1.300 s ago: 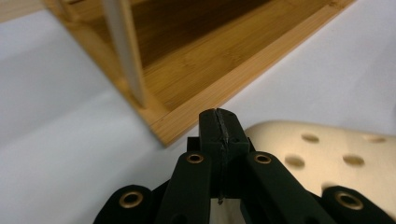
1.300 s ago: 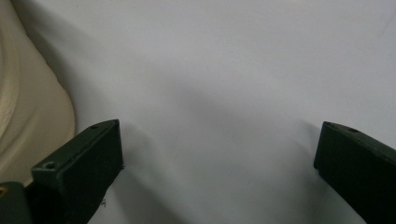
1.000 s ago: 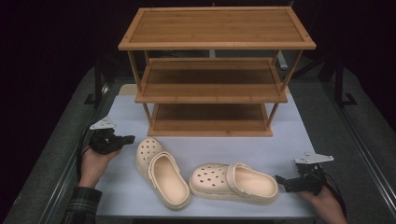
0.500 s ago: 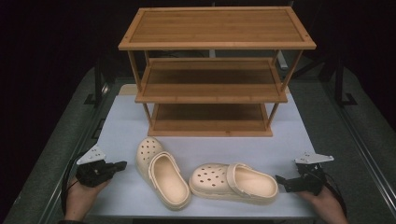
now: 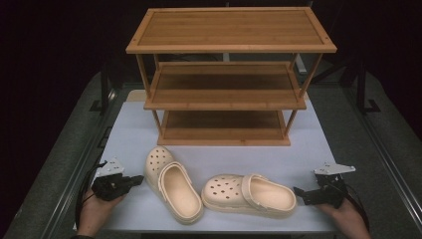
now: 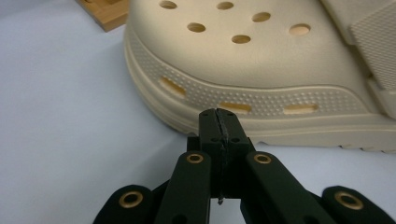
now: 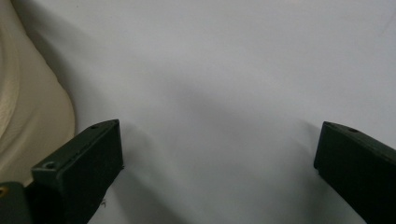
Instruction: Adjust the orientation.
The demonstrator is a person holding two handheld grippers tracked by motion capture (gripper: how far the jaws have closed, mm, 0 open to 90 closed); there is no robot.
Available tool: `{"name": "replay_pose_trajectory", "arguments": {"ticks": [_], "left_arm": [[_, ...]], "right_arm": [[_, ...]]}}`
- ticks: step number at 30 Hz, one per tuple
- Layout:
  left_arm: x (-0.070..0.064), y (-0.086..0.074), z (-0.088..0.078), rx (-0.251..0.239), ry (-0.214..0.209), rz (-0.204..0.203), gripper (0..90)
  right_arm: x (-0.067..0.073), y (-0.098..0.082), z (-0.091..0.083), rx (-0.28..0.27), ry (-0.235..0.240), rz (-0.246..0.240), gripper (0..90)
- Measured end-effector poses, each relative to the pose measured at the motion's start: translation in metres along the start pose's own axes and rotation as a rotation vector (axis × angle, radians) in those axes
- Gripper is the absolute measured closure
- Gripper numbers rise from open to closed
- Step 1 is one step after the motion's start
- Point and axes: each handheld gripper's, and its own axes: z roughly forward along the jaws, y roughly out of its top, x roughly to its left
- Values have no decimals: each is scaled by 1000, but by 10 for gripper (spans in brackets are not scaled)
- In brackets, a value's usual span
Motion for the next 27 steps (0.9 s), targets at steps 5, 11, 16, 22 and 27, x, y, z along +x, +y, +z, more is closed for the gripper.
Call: {"name": "replay_pose_trajectory", "arguments": {"ticks": [5, 11, 16, 22, 27], "left_arm": [[-2, 3, 10, 22, -16, 20, 900], [1, 8, 15, 19, -23, 20, 900], [6, 14, 22, 18, -28, 9, 900], [9, 23, 30, 29, -27, 0, 900], [9, 28, 35, 31, -24, 2, 900]], "right_arm": [[0, 0, 0, 0, 0, 0, 9], [0, 0, 0, 1, 0, 0, 9], [0, 0, 0, 1, -1, -1, 9], [0, 0, 0, 0, -1, 0, 9], [0, 0, 0, 0, -1, 0, 9]]}}
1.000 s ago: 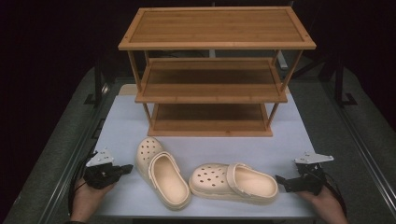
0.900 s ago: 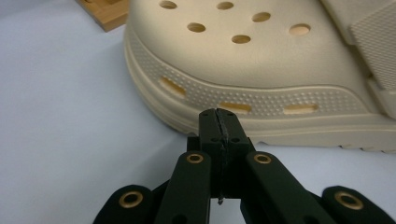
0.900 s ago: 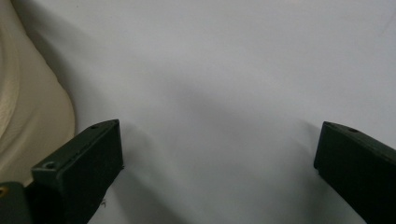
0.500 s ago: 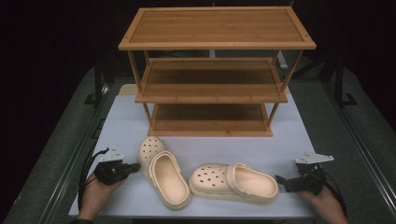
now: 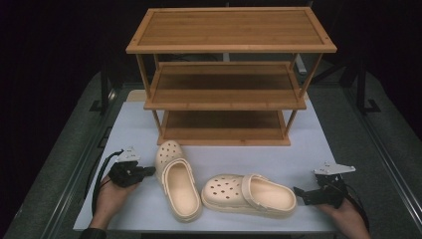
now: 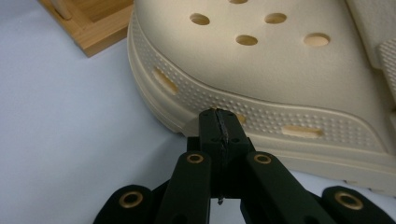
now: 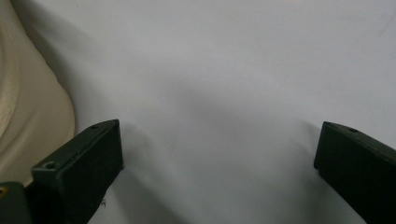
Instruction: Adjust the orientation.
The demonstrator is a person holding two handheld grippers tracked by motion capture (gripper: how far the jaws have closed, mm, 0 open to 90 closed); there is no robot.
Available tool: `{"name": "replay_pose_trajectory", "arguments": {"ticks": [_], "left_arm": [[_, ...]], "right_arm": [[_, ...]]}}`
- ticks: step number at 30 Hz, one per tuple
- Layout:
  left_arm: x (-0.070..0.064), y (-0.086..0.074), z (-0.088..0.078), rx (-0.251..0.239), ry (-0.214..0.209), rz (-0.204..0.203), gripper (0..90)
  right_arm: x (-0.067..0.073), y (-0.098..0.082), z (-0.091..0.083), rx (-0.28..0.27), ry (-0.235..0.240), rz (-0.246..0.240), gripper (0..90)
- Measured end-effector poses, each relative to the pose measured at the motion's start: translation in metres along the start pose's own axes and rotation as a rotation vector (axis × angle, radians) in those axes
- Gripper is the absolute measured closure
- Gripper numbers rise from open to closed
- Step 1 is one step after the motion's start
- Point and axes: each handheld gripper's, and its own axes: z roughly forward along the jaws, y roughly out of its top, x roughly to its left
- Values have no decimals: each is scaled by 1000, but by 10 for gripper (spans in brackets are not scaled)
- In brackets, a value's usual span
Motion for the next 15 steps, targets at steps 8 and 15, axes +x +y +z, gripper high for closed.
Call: {"name": "replay_pose_trajectory", "arguments": {"ticks": [8, 15], "left_arm": [[2, 13, 13, 4, -13, 10, 900], [3, 26, 27, 3, -24, 18, 900]], "right_arm": [[0, 0, 0, -1, 1, 0, 9], [0, 0, 0, -2, 1, 0, 9]]}}
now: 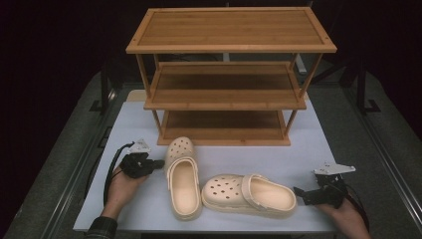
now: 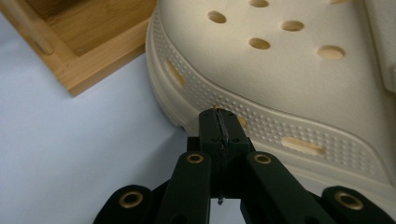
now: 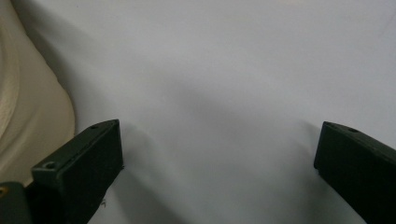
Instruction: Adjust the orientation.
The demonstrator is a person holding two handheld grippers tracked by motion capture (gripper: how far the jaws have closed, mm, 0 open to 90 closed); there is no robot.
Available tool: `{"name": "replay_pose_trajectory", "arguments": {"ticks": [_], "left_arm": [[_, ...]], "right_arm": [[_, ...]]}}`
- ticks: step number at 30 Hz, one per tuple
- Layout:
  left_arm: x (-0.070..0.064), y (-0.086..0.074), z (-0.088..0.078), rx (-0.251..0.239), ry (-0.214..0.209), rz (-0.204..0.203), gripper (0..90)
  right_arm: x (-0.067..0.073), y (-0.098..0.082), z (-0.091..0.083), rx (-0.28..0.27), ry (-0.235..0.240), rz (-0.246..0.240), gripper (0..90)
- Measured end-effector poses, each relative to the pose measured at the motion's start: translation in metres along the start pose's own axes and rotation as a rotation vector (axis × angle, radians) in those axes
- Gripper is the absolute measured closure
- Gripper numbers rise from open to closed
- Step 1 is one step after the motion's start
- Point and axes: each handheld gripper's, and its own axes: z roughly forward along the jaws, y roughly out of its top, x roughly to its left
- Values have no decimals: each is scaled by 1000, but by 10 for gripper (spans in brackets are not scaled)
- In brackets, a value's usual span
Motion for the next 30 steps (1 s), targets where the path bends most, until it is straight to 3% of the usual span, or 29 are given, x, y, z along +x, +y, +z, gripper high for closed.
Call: {"name": "replay_pose_trajectory", "arguments": {"ticks": [15, 27, 30], "left_arm": [[-2, 17, 18, 3, -5, 19, 900], [-2, 14, 3, -28, -9, 27, 895], [-3, 13, 0, -27, 2, 38, 752]], "right_arm": [[0, 0, 0, 0, 0, -1, 9], [0, 0, 0, -1, 0, 0, 9], [0, 0, 0, -1, 0, 0, 9]]}}
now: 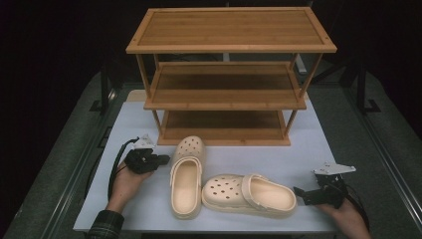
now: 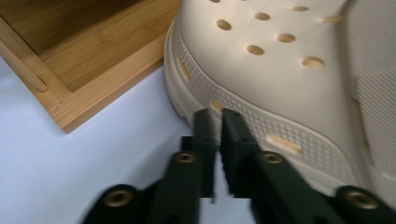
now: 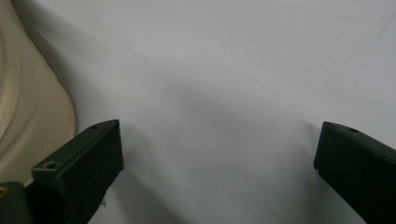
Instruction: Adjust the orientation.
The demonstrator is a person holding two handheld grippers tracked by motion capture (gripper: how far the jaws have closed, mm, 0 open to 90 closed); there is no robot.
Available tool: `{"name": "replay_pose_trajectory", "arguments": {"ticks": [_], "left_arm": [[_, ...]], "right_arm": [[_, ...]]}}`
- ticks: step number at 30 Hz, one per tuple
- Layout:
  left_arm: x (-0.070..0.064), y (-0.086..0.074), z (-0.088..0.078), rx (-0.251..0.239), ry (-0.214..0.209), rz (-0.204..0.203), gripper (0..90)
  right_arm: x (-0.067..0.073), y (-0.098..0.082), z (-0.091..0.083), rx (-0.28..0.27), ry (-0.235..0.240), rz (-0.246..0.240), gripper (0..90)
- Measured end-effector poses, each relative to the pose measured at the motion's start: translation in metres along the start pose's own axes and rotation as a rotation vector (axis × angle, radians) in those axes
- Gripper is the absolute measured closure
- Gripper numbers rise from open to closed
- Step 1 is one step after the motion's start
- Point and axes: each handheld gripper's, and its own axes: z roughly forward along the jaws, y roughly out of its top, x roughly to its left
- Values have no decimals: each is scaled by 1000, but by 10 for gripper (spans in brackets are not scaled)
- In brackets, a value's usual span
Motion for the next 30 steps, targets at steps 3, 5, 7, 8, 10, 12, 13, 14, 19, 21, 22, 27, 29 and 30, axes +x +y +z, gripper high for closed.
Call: {"name": "replay_pose_trajectory", "arguments": {"ticks": [3, 5, 7, 8, 10, 12, 13, 14, 19, 21, 22, 27, 29, 30], "left_arm": [[1, -3, -7, 5, 19, -7, 598], [2, -9, -15, 10, 42, -15, 502], [3, -13, -20, 14, 56, -16, 404], [3, -13, -20, 14, 56, -16, 363], [3, -20, -27, 25, 69, -19, 301], [3, -22, -30, 30, 74, -14, 246], [3, -24, -34, 25, 94, -17, 221], [3, -26, -37, 26, 103, -19, 197], [3, -37, -46, 40, 131, -27, 140], [2, -43, -48, 54, 139, -32, 85], [2, -43, -48, 54, 139, -32, 83], [-1, -64, -58, 64, 172, -47, 13], [-1, -71, -59, 70, 173, -55, 0], [-1, -71, -59, 70, 173, -55, 0]], "right_arm": [[0, 0, 0, 0, 0, 0, 9], [0, 0, 0, 0, 0, 0, 9], [0, 0, 0, 0, 0, 0, 9], [0, 0, 0, 0, 0, 0, 9], [0, 0, 0, 0, 0, 0, 9], [0, 0, 0, 0, 1, 1, 9], [0, 0, 0, 0, 0, 1, 9], [0, 0, 0, 0, 1, 1, 9], [0, 0, 0, -1, 0, 1, 9], [0, 0, 0, 0, 1, 0, 9], [0, 0, 0, 0, 1, 0, 9], [0, 0, 0, 1, 1, 0, 9], [0, 0, 0, 2, 1, 0, 9], [0, 0, 0, 2, 1, 0, 9]]}}
